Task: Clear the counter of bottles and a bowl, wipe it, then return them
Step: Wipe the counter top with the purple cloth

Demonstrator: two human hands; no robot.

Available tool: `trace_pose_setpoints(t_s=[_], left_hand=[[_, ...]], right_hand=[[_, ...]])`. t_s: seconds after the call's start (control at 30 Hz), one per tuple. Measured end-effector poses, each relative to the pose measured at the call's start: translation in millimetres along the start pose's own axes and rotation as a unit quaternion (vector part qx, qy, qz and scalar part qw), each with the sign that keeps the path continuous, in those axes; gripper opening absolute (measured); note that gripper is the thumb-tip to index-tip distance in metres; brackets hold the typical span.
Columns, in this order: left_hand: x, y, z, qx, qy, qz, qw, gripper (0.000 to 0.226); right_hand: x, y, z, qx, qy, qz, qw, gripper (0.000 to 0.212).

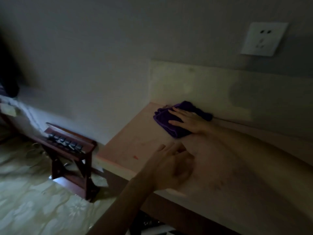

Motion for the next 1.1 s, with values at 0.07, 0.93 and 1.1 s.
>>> trace_pose_setpoints(t_s=[0.07,0.93,1.1], left_hand=[[-10,18,-3,0.001,-0.017,-0.019,1.000,0.043],[-37,120,-30,-0.013,-0.032,-0.082,0.996,0.053],[-21,110,-19,-0.032,-0.017,-0.097,0.995,0.050]], right_hand=[[39,31,6,-0.007,0.006,-0.018,1.000,0.070],[402,277,48,-0.036,0.114,-0.402,0.908,0.115],[428,250,39,-0.016,0.124,-0.463,0.877,0.138]])
Point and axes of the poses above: each hand's wrist, its own x-axis away from the middle knuckle, its own z-axis out of the back of the hand, y = z × x, the point moved 3 cm from there along -x, towards the middle knuckle, and after that the axes turned 6 degrees about -x, right-handed, at the moved point
